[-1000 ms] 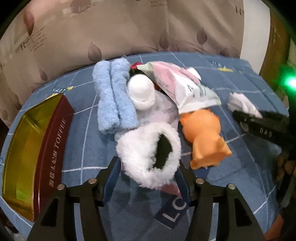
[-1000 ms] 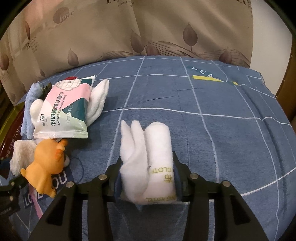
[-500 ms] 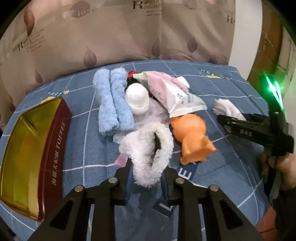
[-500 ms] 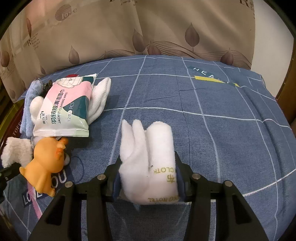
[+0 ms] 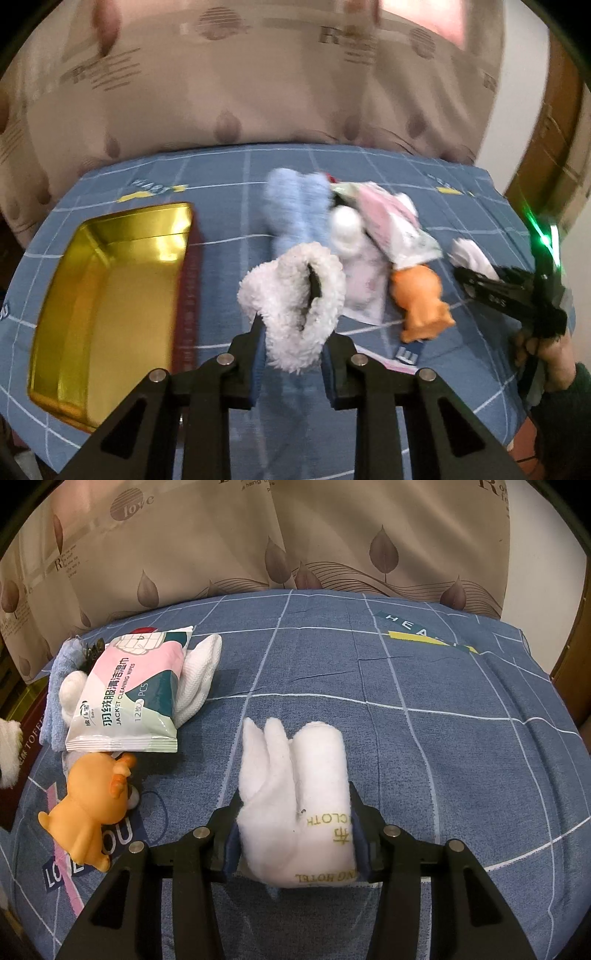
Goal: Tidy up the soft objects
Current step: 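Carry the white slipper into the gold tin and open the left tool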
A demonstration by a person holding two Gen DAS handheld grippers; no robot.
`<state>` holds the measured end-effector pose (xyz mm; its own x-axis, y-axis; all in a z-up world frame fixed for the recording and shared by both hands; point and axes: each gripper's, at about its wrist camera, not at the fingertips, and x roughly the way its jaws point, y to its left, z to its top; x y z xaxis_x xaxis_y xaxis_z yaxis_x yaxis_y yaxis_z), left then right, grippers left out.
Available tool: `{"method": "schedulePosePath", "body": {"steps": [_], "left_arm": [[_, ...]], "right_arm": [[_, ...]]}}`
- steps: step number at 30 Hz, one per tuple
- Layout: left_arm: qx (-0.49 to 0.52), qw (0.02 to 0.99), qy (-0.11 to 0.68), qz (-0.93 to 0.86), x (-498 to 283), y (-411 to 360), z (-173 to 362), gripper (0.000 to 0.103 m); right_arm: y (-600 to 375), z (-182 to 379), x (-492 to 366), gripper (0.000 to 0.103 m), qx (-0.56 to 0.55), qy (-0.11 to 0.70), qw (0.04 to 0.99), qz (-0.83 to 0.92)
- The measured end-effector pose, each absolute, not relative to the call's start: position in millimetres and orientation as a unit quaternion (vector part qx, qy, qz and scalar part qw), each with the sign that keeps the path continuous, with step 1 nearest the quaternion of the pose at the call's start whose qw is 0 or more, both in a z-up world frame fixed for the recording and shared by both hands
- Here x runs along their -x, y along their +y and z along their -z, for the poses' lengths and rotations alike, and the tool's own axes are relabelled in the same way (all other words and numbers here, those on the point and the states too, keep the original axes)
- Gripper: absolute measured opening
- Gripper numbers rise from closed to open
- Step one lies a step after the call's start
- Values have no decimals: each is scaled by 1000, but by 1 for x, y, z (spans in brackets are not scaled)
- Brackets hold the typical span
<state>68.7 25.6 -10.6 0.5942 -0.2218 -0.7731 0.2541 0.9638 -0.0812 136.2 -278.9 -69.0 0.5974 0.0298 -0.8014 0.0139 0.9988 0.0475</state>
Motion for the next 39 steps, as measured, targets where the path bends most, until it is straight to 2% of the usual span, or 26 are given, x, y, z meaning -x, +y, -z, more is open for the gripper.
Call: {"method": "schedulePosePath", "body": {"steps": [9,14,31,34,39], "left_arm": [[-31,908,416,46,-83,87,1,25],[-17,901,434,10,-95,121,10,26],[-64,880,470,-35,-122,148,46,28],[-64,877,474,-41,-122,150,48,30],[-56,877,475,-43,-120,158,47,42]], "right_arm": [[-279,69,-136,47,-24,449,893,-4],[-278,69,-136,47,-21,449,893,-3],[-278,69,-136,47,-20,449,893,-3],[-277,69,-136,47,-20,450,893,-3],[-279,69,-136,47,-18,450,893,-2]]}}
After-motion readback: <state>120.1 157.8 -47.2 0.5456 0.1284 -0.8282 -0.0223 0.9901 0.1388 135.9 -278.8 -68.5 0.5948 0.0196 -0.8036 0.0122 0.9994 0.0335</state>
